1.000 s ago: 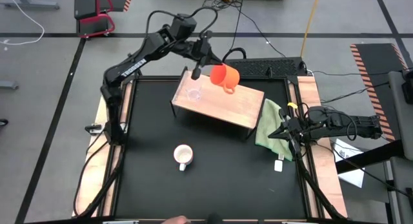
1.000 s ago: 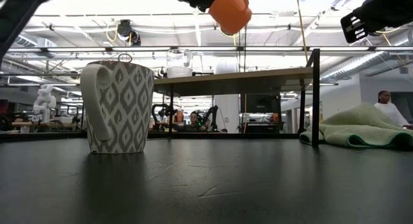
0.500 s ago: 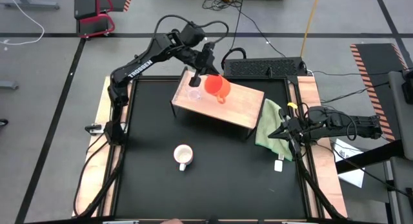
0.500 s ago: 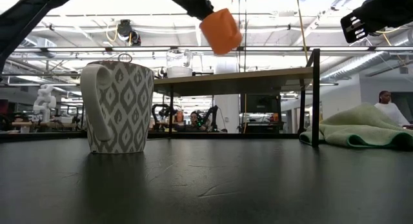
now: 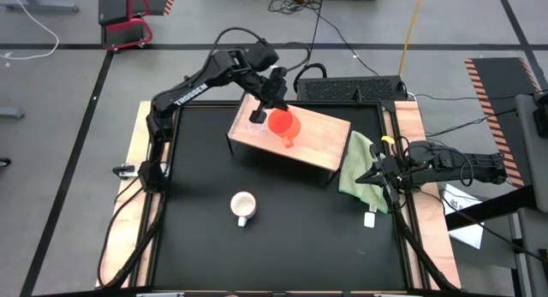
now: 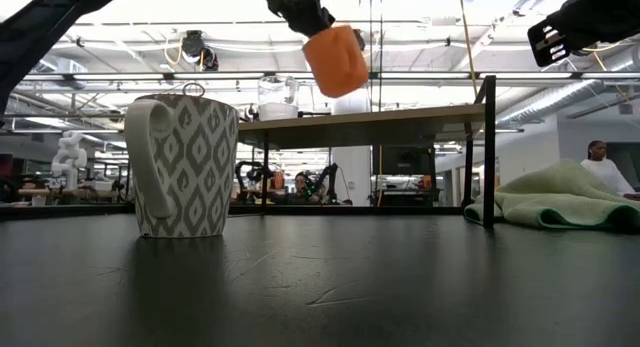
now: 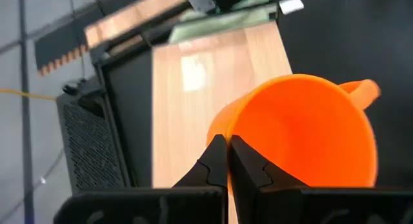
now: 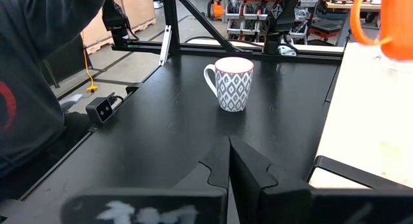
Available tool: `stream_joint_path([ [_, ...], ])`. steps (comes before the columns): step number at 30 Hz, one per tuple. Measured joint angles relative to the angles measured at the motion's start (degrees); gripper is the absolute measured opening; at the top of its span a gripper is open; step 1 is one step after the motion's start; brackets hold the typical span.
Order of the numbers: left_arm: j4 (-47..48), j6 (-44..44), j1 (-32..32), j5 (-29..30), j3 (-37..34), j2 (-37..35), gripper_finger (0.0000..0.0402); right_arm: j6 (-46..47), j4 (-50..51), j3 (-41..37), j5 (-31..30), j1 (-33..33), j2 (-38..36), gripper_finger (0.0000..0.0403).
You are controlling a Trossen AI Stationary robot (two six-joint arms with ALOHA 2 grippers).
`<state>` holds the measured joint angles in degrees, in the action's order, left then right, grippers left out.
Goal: Stack small to large cups/mugs on shelf
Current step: Put the orange mug on the shelf
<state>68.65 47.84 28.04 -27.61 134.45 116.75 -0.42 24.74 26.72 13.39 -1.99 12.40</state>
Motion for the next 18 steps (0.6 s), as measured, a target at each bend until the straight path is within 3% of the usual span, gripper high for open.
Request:
stream_joint_path([
  [18,2.7,0.3,-0.9,1.3,0.0,1.7,0.0000,0.0,0.0,0.0,0.0,0.0,2.0,0.0000],
])
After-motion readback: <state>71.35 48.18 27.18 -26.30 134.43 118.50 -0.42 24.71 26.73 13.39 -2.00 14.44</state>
